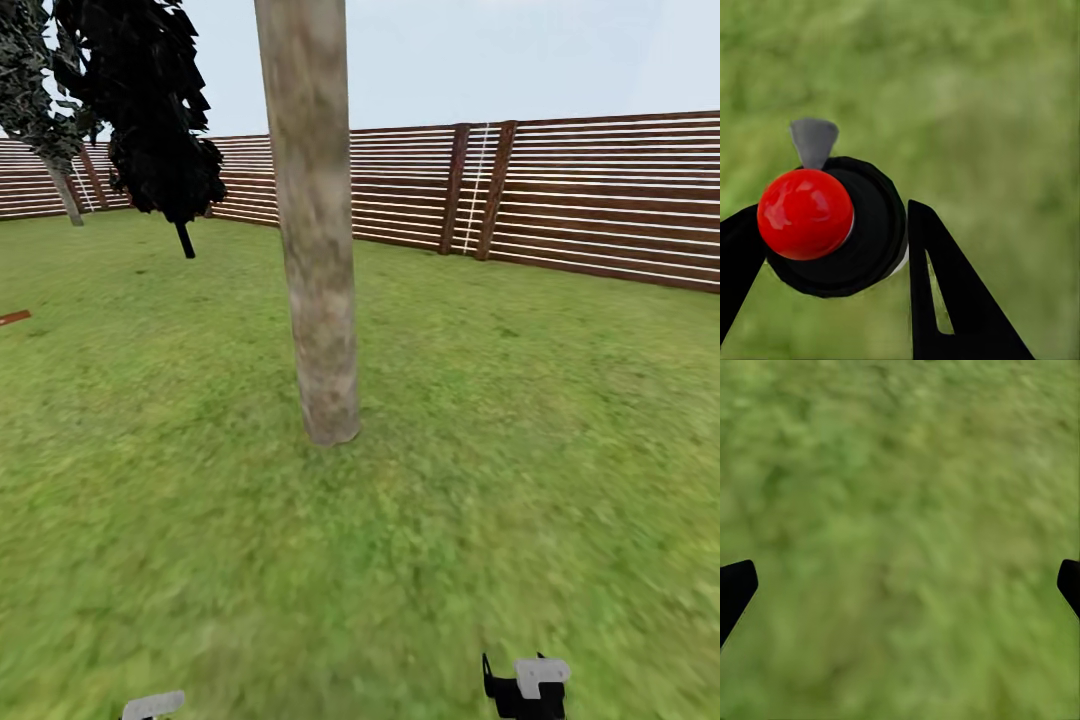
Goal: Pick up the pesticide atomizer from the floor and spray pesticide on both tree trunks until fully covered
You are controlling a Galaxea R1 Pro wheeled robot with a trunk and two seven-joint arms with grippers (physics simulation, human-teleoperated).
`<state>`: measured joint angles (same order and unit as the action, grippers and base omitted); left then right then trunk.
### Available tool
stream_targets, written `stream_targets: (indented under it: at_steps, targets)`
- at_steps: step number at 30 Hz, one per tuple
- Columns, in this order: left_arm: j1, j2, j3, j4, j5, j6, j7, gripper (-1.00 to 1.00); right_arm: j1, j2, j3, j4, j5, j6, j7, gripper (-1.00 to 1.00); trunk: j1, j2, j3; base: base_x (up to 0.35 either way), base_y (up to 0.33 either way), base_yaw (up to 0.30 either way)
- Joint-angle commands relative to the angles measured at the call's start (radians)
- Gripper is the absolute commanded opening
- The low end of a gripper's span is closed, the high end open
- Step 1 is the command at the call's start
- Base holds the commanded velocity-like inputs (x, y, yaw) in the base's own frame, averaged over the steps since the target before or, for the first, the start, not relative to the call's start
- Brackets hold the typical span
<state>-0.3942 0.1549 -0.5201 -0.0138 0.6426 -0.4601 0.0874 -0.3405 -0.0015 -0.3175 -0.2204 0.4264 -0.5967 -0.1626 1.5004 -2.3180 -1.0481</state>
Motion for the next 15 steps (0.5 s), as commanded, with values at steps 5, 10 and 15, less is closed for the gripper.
stream_targets:
  at_steps: [5, 10, 15]
  targets:
    - [0.000, 0.000, 0.000, 0.000, 0.000, 0.000, 0.000, -1.00, 0.000, 0.001, 0.000, 0.000, 0.000, 0.000, 0.000, 1.00, 0.000, 0.000, 0.000, 0.339, 0.000, 0.000]
    - [0.000, 0.000, 0.000, 0.000, 0.000, 0.000, 0.000, -1.00, 0.000, 0.000, 0.000, 0.000, 0.000, 0.000, 0.000, 1.00, 0.000, 0.000, 0.000, 0.339, 0.000, 0.000]
    - [0.000, 0.001, 0.000, 0.000, 0.001, 0.000, 0.000, -1.00, 0.000, 0.000, 0.000, 0.000, 0.000, 0.000, 0.000, 1.00, 0.000, 0.000, 0.000, 0.339, 0.000, 0.000]
